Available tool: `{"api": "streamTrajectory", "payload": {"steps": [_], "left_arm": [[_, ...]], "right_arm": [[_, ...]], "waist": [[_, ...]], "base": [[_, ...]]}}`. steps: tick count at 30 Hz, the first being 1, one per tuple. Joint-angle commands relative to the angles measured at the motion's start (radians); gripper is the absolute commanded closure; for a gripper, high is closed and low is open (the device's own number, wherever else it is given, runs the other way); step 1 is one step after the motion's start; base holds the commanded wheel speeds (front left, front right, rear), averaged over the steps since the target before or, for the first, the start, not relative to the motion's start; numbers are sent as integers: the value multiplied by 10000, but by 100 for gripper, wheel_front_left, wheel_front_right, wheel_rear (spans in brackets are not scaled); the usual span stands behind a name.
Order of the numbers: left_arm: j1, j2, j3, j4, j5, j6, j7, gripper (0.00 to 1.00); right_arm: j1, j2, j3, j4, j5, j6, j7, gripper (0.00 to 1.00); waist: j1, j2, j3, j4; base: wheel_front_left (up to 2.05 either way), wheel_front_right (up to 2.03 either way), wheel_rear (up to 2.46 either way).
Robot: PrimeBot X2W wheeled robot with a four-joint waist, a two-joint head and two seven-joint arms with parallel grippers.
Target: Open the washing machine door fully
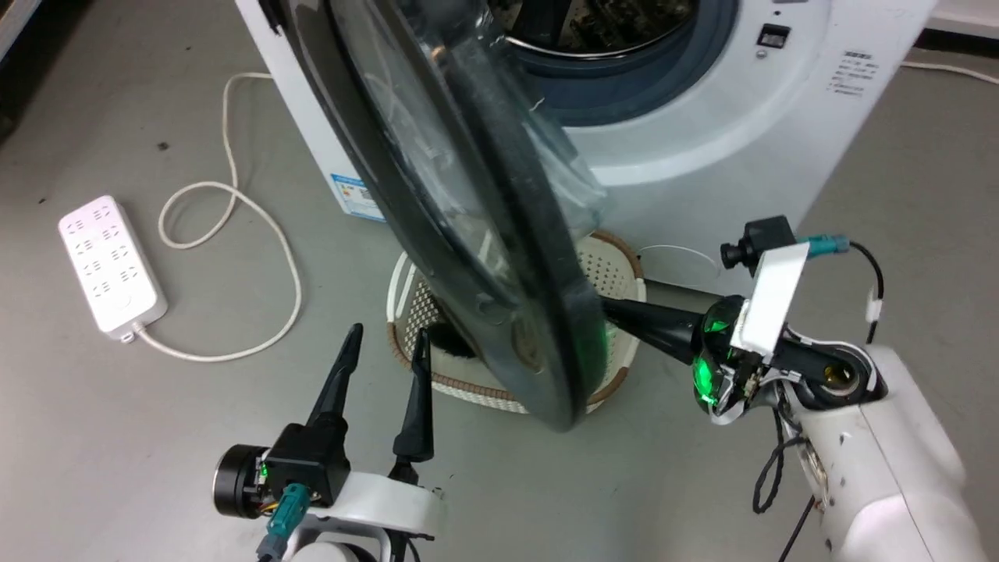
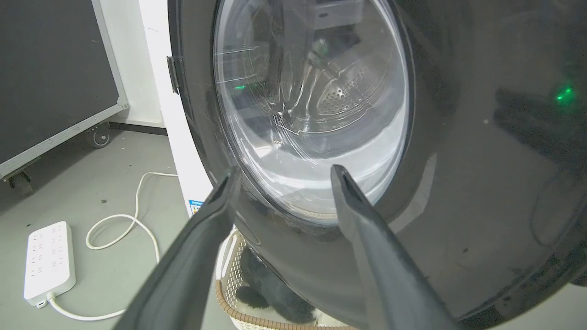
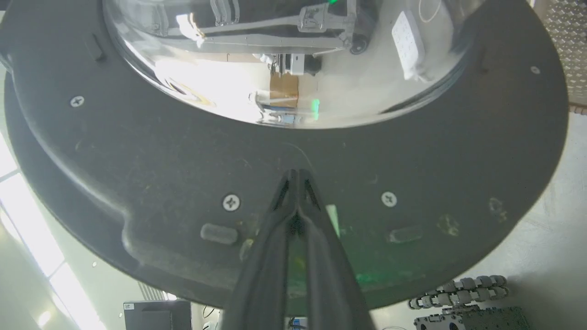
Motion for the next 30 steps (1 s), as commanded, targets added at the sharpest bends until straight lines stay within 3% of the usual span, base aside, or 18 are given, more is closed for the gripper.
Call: {"api": "streamTrajectory", "payload": {"steps": [1, 2, 3, 4, 5, 10, 11, 12, 14, 15, 16, 17, 20, 24, 30], "left_arm": [[65, 12, 32, -9, -36, -10, -53, 0], [65, 12, 32, -9, -36, -10, -53, 0], [68, 12, 74, -13, -56, -3, -53, 0], [68, 12, 74, -13, -56, -3, -53, 0], [77, 12, 85, -11, -75, -18, -53, 0], [84, 12, 197, -6, -164, -114, -53, 0], [59, 12, 283, -19, -177, -173, -53, 0], [59, 12, 283, -19, -177, -173, -53, 0], [45, 12, 366, -7, -129, -235, -53, 0], [7, 12, 505, -64, -98, -275, -53, 0], [-6, 12, 581, -82, -83, -299, -53, 0], [-6, 12, 581, -82, -83, -299, -53, 0], [37, 12, 812, -111, -35, -365, -53, 0], [228, 12, 1156, -173, 8, -410, -53, 0], [674, 12, 1382, -170, 132, -538, -53, 0]], "right_arm": [[387, -1, 1, -136, -133, -11, -397, 100], [387, -1, 1, -136, -133, -11, -397, 100], [461, -76, -181, -382, -385, -11, -938, 53], [461, -76, -181, -382, -385, -11, -938, 53], [514, -135, -287, -508, -518, -11, -1204, 0], [836, -799, -816, -2169, -1738, -11, -3177, 0], [1105, -1249, -781, -3315, -2786, -11, -4482, 0], [1105, -1249, -781, -3315, -2786, -11, -4482, 0], [1521, -2009, -304, -4576, -4281, -11, -5933, 0], [1960, -2644, 105, -5452, -5499, -11, -7389, 0], [2167, -2916, 213, -5725, -6074, -11, -8136, 0], [2167, -2916, 213, -5725, -6074, -11, -8136, 0], [2882, -3609, 464, -6102, -7923, -11, -9971, 0], [3988, -3408, 45, -6265, -9897, -11, -11458, 0], [5667, -1804, -705, -6696, -12256, -11, -12037, 0]], "waist": [[1, 0, -110, -156], [1, 0, -110, -156], [1, 0, -198, -291], [1, 0, -198, -291], [1, 0, -253, -363], [1, 0, -499, -760], [1, 0, -591, -930], [1, 0, -591, -930], [1, 0, -685, -1086], [1, 0, -715, -1266], [1, 0, -754, -1350], [1, 0, -754, -1350], [1, 0, -919, -1582], [1, 0, -1084, -1890], [1, 0, -1301, -2221]], "base": [[0, 0, 0], [0, 0, 0], [0, 0, 0], [0, 0, 0], [0, 0, 0], [0, 0, 0], [0, 0, 0], [0, 0, 0], [0, 0, 0], [0, 0, 0], [0, 0, 0], [0, 0, 0], [0, 0, 0], [0, 0, 0], [0, 0, 0]]}}
